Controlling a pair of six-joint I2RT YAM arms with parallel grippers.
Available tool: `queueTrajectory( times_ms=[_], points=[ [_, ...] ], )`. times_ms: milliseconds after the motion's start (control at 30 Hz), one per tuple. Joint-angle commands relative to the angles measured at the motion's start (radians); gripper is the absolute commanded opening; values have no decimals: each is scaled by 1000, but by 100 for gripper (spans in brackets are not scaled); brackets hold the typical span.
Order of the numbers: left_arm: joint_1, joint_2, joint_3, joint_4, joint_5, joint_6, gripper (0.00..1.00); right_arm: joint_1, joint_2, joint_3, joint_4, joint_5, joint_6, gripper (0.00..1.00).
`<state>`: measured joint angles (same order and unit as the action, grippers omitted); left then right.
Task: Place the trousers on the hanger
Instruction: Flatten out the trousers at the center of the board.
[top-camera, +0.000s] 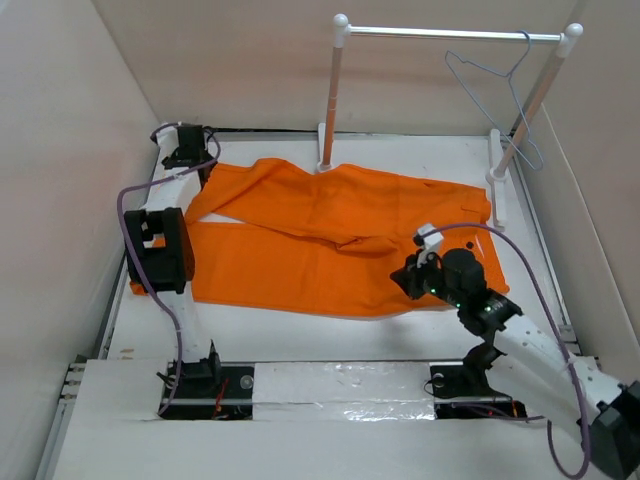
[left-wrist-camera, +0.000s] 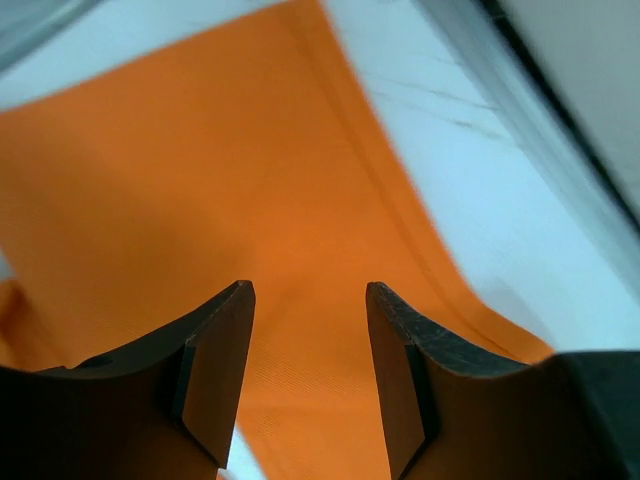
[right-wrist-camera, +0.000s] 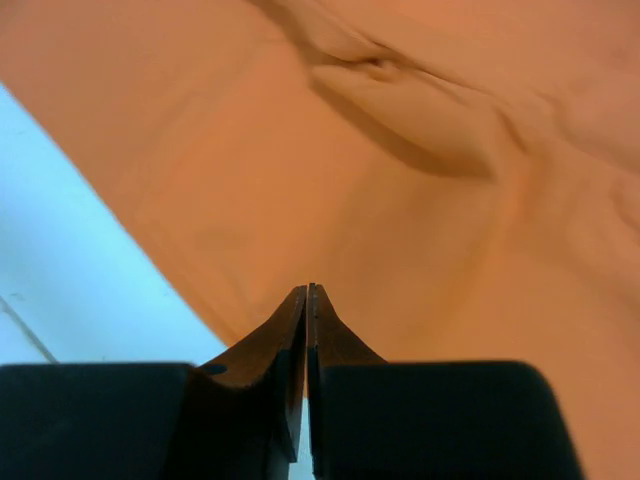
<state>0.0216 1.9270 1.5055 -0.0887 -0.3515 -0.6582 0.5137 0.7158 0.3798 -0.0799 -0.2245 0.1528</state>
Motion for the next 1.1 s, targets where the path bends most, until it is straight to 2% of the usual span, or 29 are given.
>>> queueTrajectory(
  times_ms=[0,33,67,100,200,300,400,433,500,600,700,767,800,867,900,1067],
  points=[
    [107,62,61,-137,32,115,47,196,106,123,120,206,-39,14],
    [127,76,71,-134,55,120,47,231,207,154,130,264,-50,19],
    [155,96,102,-132,71,137,48,259,265,187,143,283,-73,29],
    [155,133,145,-138,86,147,48,296,384,265,149,280,-82,31],
    [166,216,226,-141,74,211,49,330,548,417,144,272,-90,35],
    [166,308,343,-148,68,262,49,344,712,502,178,255,-96,38],
    [166,413,476,-175,31,288,50,353,874,612,221,263,-104,47],
    [166,440,516,-189,22,307,50,344,920,710,197,258,-114,48],
    [166,533,675,-261,52,307,50,333,1061,815,119,267,-131,48],
    [166,598,820,-290,66,334,54,322,1209,981,89,232,-142,49],
    [166,630,883,-290,68,365,63,322,1295,1128,45,235,-180,51],
    [175,639,900,-296,91,365,64,310,1382,1204,19,235,-187,61],
    [187,639,897,-295,136,361,64,298,1415,1282,-24,232,-187,62],
    [202,645,889,-295,198,347,62,287,1488,1338,-52,185,-180,63],
    [213,647,877,-289,276,347,61,287,1505,1355,-50,189,-176,63],
    [213,670,843,-299,333,336,56,250,1599,1462,-124,171,-157,65]
  ],
)
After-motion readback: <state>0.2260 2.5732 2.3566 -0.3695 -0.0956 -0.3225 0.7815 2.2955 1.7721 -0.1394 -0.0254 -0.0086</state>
